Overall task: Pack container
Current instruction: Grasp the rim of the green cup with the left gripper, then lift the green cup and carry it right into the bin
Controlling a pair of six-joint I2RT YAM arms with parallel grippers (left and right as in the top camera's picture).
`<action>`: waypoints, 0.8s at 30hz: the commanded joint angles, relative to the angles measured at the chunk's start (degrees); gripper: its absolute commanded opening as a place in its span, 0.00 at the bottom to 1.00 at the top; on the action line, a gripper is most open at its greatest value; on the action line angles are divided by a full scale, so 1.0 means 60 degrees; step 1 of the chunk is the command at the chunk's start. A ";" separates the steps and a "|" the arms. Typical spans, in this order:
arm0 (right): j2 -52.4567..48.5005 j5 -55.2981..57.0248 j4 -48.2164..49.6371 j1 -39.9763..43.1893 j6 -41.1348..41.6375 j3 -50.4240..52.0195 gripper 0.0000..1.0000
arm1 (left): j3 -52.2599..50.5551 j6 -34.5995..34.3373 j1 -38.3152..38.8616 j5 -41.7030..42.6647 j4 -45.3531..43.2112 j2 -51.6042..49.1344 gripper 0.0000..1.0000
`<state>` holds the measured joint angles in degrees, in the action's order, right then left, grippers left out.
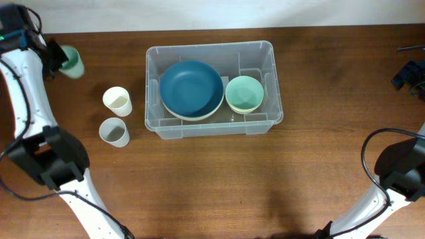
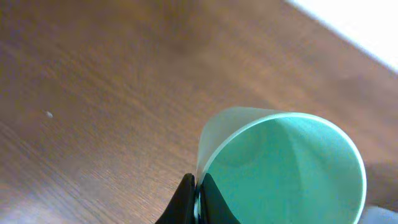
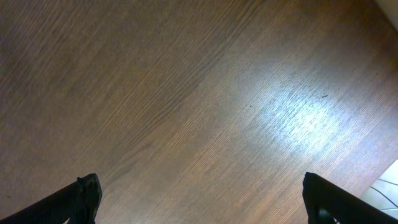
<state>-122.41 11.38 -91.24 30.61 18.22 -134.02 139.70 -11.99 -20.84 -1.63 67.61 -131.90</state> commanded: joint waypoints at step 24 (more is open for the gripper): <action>0.0040 0.0153 0.0007 -0.0033 0.0117 0.0007 0.99 | 0.0419 0.0459 0.4160 0.2812 0.1854 0.3060 0.01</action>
<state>-122.41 11.38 -91.24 30.61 18.26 -134.02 141.88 -10.24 0.67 14.48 77.54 -113.38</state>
